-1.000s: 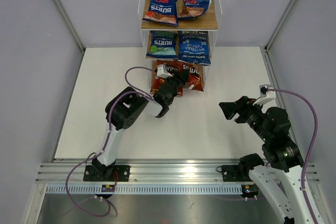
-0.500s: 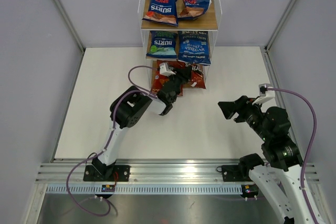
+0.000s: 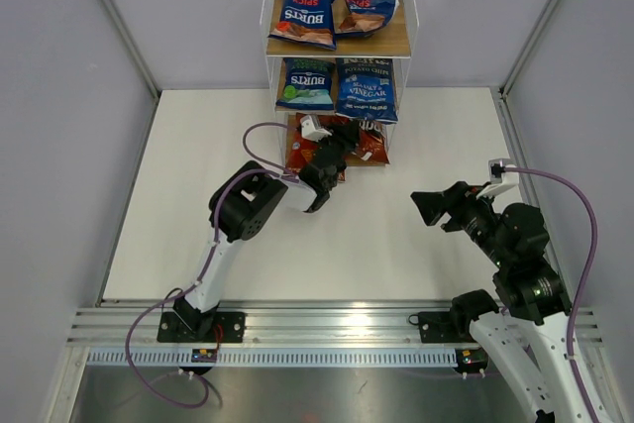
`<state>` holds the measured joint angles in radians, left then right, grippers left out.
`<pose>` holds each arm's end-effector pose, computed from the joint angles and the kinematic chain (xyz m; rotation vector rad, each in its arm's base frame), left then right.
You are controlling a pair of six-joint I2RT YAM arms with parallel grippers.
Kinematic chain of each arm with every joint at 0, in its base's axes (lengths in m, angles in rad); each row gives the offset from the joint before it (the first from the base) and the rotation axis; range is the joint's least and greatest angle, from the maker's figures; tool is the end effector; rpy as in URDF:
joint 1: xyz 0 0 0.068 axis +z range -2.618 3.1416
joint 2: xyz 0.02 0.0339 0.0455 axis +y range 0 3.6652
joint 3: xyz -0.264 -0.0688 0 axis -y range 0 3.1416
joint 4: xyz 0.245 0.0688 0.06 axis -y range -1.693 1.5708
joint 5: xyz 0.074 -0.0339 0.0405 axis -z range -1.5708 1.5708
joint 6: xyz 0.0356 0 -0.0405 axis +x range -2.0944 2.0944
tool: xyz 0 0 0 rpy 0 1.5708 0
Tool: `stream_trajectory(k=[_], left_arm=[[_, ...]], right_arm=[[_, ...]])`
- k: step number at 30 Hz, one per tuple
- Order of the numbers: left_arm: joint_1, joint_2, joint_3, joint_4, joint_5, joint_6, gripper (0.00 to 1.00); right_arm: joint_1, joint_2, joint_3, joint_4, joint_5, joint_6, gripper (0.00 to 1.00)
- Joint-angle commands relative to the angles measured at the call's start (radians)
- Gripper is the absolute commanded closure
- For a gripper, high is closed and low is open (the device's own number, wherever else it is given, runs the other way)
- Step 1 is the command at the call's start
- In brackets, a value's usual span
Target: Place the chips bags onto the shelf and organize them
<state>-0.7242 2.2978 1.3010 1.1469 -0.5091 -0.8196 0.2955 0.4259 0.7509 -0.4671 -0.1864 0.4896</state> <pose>0.3731 -0.3069 0.1533 -0.5035 1.4169 -0.8988 0.0942 0.0356 0.3422 0.0286 1.7670 0.7364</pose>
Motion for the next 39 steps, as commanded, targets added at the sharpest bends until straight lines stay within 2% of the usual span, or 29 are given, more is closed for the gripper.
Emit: stream_trajectory(k=[1, 5, 15, 18, 21, 23, 24, 25, 28, 30, 35, 39], left_arm=[[0.005, 0.000, 0.044, -0.035, -0.088, 0.005, 0.60], [0.002, 0.018, 0.092, -0.101, -0.083, 0.008, 0.62], [-0.009, -0.003, 0.095, -0.217, -0.197, 0.004, 0.60], [-0.018, -0.023, 0.077, -0.245, -0.209, 0.002, 0.47], [-0.035, -0.043, 0.046, -0.242, -0.243, 0.020, 0.42], [-0.043, -0.066, 0.034, -0.249, -0.262, 0.034, 0.34], [-0.050, -0.075, 0.031, -0.275, -0.269, 0.037, 0.32], [-0.055, -0.095, 0.027, -0.295, -0.279, 0.033, 0.25], [-0.070, -0.127, 0.032, -0.409, -0.312, 0.004, 0.13], [-0.080, -0.153, 0.044, -0.547, -0.336, -0.036, 0.03], [-0.084, -0.205, 0.064, -0.836, -0.377, -0.229, 0.01], [-0.084, -0.242, 0.052, -0.983, -0.367, -0.345, 0.01]], right_arm=[[0.005, -0.010, -0.004, 0.048, -0.016, -0.011, 0.25], [0.005, -0.016, -0.004, 0.045, -0.015, -0.011, 0.25], [0.007, -0.022, -0.004, 0.042, -0.019, -0.013, 0.25], [0.004, -0.029, -0.008, 0.047, -0.019, -0.005, 0.25], [0.005, -0.030, -0.009, 0.053, -0.022, 0.000, 0.25], [0.007, -0.029, -0.008, 0.051, -0.025, 0.001, 0.25], [0.007, -0.035, -0.007, 0.051, -0.027, 0.004, 0.25], [0.005, -0.035, -0.007, 0.050, -0.028, 0.007, 0.25], [0.005, -0.047, -0.004, 0.044, -0.028, 0.009, 0.25], [0.005, -0.058, -0.002, 0.042, -0.024, 0.014, 0.25], [0.005, -0.072, 0.004, 0.036, -0.030, 0.024, 0.25], [0.005, -0.081, 0.004, 0.031, -0.030, 0.030, 0.25]])
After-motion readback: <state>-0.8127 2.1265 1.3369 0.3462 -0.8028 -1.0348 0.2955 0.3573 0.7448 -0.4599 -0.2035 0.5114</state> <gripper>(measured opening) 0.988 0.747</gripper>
